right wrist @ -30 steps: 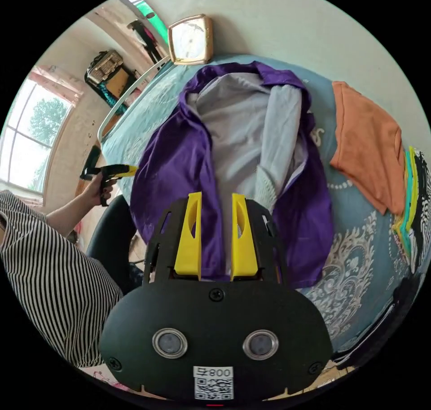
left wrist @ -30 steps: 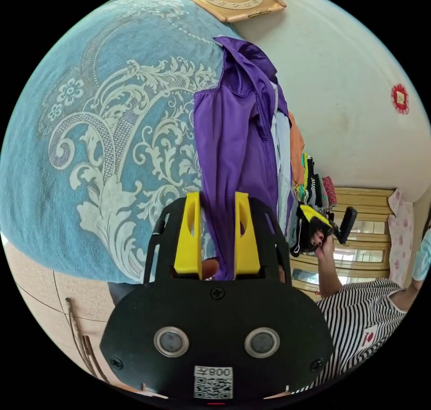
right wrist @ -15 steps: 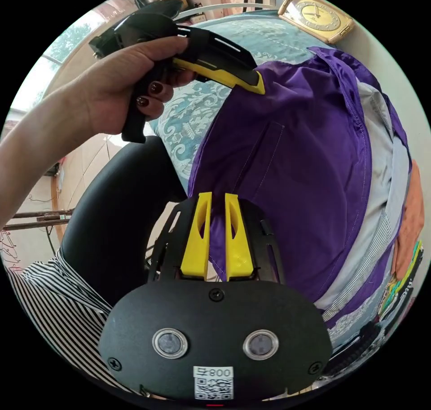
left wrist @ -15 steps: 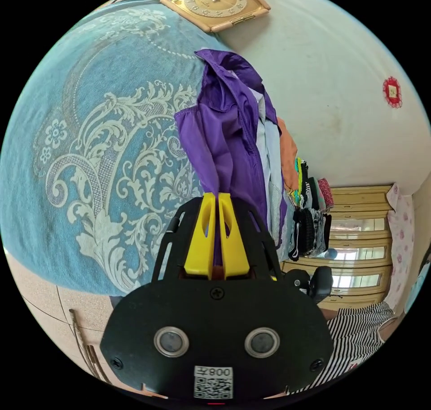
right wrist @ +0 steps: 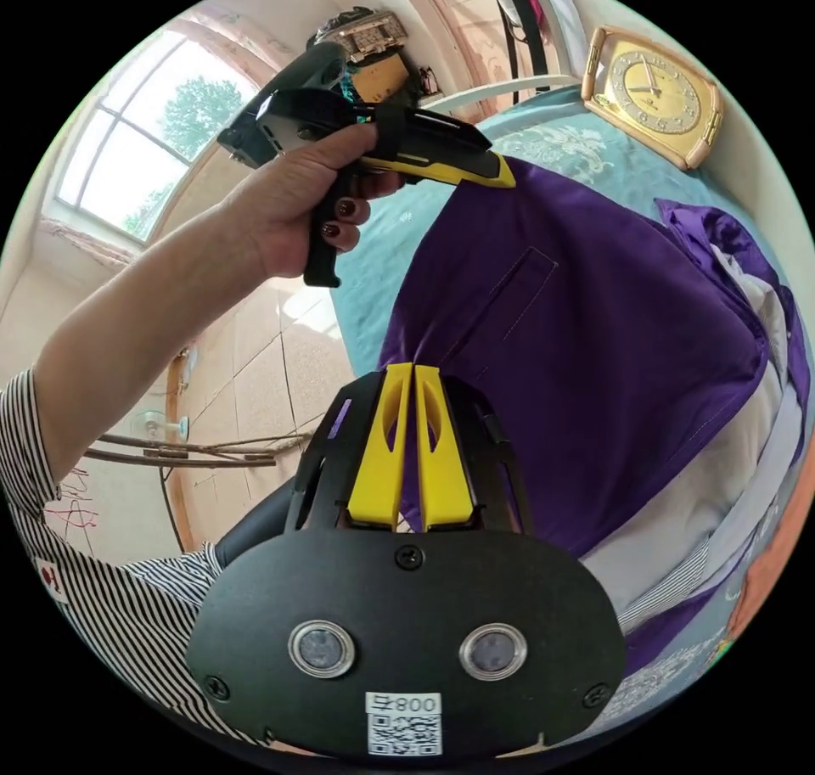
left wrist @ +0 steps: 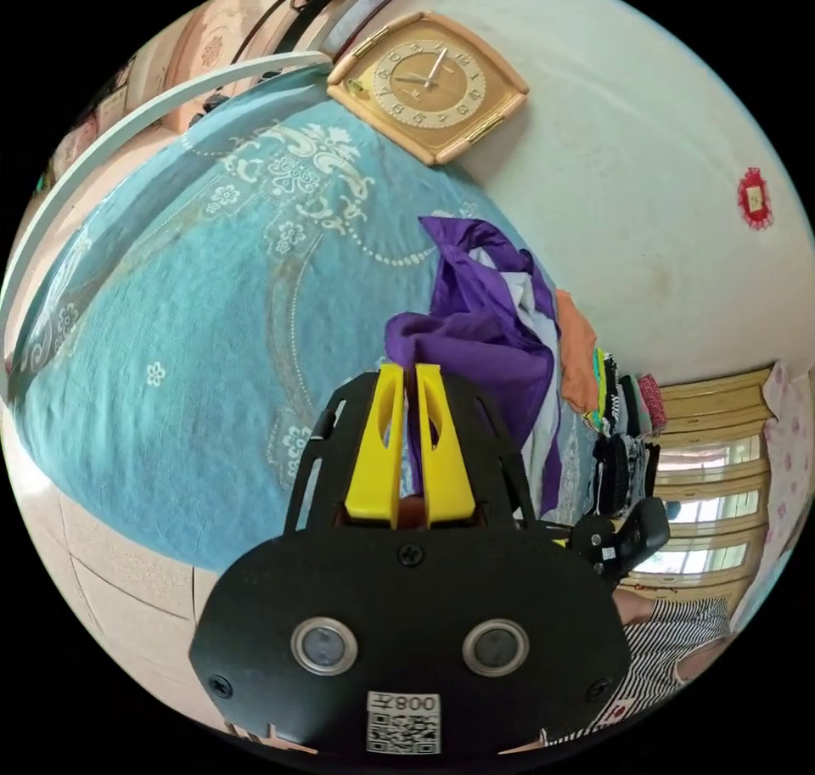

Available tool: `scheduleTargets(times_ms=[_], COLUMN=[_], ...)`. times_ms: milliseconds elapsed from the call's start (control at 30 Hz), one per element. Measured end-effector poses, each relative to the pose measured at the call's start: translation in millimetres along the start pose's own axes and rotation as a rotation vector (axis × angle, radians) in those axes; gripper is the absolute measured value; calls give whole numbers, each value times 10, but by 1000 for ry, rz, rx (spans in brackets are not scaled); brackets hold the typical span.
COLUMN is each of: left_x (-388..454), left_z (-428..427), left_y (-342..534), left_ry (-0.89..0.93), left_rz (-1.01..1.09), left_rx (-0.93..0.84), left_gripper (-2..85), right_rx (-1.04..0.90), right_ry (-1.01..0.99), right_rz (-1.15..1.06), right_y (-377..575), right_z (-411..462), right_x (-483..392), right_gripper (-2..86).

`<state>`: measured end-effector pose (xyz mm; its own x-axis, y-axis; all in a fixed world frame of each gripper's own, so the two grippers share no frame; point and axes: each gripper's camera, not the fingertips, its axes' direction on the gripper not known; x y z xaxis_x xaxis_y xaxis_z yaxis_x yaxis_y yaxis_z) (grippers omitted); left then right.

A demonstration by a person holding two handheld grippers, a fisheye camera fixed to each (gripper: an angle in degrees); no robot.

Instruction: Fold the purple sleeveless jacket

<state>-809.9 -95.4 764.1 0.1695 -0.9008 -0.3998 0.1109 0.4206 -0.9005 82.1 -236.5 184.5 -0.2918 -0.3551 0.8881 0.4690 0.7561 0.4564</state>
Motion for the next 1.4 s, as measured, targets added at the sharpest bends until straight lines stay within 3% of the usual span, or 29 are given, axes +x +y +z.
scheduleTargets(times_ms=[200, 267, 367, 433, 567, 667, 733, 833, 967, 1100, 1200, 1267, 1400], left_x=[-87, 31, 423, 827, 1410, 1860, 2154, 2249, 2068, 1435, 1130, 1175, 1833], left_z=[180, 235, 594, 1136, 1983, 2506, 2807, 3102, 3045, 2823, 2721, 2628, 2695], left_y=[761, 1062, 1550, 1886, 2187, 2243, 2310, 2378, 2338, 2363, 2470, 2552, 2736], left_ry=[-75, -56, 37, 131, 225, 211, 67, -118, -10, 113, 126, 148, 86], left_rz=[61, 136, 296, 418, 488, 540, 624, 647, 544, 275, 169, 208, 487], left_rx=[93, 102, -23, -205, -366, -420, -445, -473, -439, -349, -322, -291, -306], left_gripper=[73, 75, 78, 84, 99, 114, 112, 74, 21, 21, 45, 70, 119], right_rx=[46, 143, 241, 274, 313, 282, 225, 197, 241, 264, 445, 459, 402], right_ry=[-89, -63, 72, 145, 130, 136, 131, 326, 480, 321, 147, 159, 108], right_rz=[176, 367, 632, 786, 999, 1031, 1008, 982, 934, 959, 888, 860, 845], right_y=[1278, 2142, 3234, 3810, 4650, 4809, 4773, 4710, 4749, 4921, 5083, 5083, 5048], right_z=[-634, -1224, -1938, -2210, -2399, -2374, -2299, -2346, -2414, -2711, -3031, -3162, -3162], right_x=[620, 1049, 1526, 1761, 2112, 2158, 2139, 1928, 1608, 1695, 1655, 1638, 1738], right_gripper=[13, 20, 30, 41, 68, 70, 67, 49, 31, 14, 13, 20, 55])
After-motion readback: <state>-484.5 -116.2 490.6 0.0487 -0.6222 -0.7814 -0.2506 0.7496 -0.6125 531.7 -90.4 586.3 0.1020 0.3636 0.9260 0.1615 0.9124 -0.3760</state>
